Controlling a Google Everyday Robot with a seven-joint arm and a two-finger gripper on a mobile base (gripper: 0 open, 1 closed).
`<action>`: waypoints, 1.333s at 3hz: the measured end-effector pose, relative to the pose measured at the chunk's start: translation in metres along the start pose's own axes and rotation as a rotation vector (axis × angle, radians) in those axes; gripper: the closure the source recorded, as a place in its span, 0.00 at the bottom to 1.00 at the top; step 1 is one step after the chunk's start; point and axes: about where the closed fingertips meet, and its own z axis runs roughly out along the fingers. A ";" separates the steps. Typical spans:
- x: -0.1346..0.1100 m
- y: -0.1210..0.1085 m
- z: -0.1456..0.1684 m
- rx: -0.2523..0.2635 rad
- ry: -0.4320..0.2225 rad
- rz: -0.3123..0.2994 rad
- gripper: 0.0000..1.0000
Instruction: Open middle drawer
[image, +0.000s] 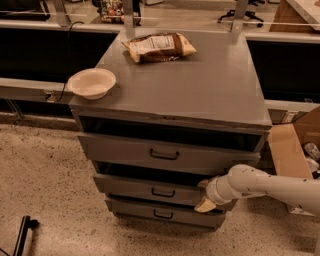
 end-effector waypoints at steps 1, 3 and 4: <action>0.000 0.000 0.000 0.000 0.000 0.000 0.19; 0.000 0.000 0.000 0.000 0.000 0.000 0.00; 0.000 0.000 0.000 0.000 0.000 0.000 0.18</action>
Offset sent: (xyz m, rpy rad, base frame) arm 0.0000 0.0000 0.0000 0.0000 0.0000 0.0000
